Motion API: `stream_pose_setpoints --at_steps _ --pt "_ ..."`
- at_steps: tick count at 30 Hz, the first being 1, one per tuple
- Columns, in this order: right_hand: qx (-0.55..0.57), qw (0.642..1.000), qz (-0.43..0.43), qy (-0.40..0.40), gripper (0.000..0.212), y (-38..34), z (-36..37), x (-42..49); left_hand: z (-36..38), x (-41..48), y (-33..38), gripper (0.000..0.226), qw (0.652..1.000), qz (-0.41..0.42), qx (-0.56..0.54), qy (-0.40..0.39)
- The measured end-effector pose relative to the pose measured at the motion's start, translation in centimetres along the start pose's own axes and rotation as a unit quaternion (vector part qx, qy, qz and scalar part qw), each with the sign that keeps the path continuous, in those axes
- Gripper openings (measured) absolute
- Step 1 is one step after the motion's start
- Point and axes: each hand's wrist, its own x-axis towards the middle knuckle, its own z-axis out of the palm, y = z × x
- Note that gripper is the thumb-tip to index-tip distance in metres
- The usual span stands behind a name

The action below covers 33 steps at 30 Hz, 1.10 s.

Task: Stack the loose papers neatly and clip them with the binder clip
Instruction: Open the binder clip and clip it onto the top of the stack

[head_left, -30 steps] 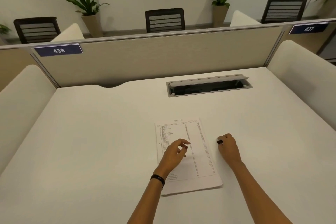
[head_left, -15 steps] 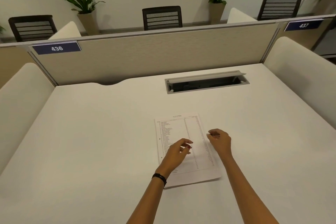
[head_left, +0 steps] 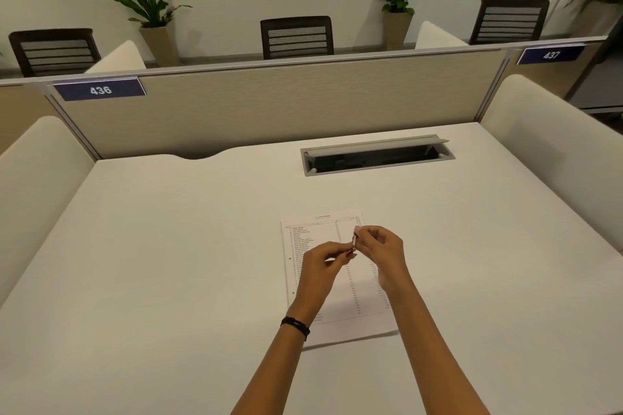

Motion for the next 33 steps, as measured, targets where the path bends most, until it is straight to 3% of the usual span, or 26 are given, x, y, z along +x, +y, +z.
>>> stream_pose_setpoints --at_steps 13,33 --pt "0.021 0.999 -0.006 0.034 0.006 -1.0 1.1 -0.9 -0.2 -0.4 0.6 0.022 0.995 0.075 0.067 0.019" --pt "0.013 0.999 -0.023 0.027 0.005 -1.6 1.8 -2.0 -0.3 -1.0 0.8 0.021 0.993 0.092 0.061 0.033"
